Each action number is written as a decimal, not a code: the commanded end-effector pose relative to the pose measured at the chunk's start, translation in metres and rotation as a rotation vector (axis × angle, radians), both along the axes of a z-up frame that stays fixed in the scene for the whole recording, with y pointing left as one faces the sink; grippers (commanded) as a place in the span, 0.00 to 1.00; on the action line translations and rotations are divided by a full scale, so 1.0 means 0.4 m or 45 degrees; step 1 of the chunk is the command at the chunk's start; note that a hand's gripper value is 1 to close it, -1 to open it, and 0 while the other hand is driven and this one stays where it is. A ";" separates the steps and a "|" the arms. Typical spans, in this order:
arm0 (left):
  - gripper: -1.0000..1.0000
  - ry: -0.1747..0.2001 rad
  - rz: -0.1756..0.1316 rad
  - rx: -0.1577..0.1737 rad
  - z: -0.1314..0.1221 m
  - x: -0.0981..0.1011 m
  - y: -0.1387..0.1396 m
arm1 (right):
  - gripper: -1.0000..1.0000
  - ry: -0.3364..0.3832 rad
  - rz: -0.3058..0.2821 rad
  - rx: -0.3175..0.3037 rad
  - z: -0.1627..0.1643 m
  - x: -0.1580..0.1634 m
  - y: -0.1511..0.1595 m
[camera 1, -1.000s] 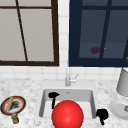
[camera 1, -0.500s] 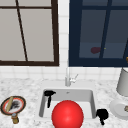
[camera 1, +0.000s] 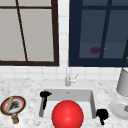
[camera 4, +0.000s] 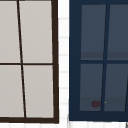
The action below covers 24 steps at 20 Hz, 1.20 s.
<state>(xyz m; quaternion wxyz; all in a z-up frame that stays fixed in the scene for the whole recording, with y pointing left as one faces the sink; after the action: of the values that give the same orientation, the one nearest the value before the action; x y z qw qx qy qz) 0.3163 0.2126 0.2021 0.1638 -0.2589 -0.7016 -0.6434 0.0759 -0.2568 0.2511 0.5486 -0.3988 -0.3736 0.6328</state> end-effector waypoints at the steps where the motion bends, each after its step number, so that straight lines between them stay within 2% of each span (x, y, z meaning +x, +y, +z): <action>1: 0.00 0.000 0.030 0.040 0.026 -0.057 0.021 | 0.50 0.000 0.000 0.000 0.000 0.000 0.000; 4: 0.00 0.000 0.042 0.037 0.046 -0.107 0.030 | 0.50 0.000 0.000 0.000 0.000 0.000 0.000; 11: 0.00 0.001 0.040 0.038 0.093 -0.224 0.053 | 0.50 0.000 0.000 0.000 0.000 0.000 0.000; 14: 0.00 -0.014 0.032 0.034 0.092 -0.280 0.064 | 0.50 0.000 0.000 0.000 0.000 0.000 0.000; 16: 0.00 -0.002 0.029 0.023 0.091 -0.325 0.066 | 0.50 0.000 0.000 0.000 0.000 0.000 0.000; 24: 0.00 0.007 0.061 0.027 0.061 -0.472 0.084 | 0.50 0.000 0.000 0.000 0.000 0.000 0.000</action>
<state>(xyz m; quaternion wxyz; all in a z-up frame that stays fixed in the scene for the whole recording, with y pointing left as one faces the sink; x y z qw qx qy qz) 0.1463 0.2432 0.2305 0.1681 -0.2540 -0.6957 -0.6506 0.0759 -0.2568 0.2511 0.5486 -0.3988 -0.3736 0.6328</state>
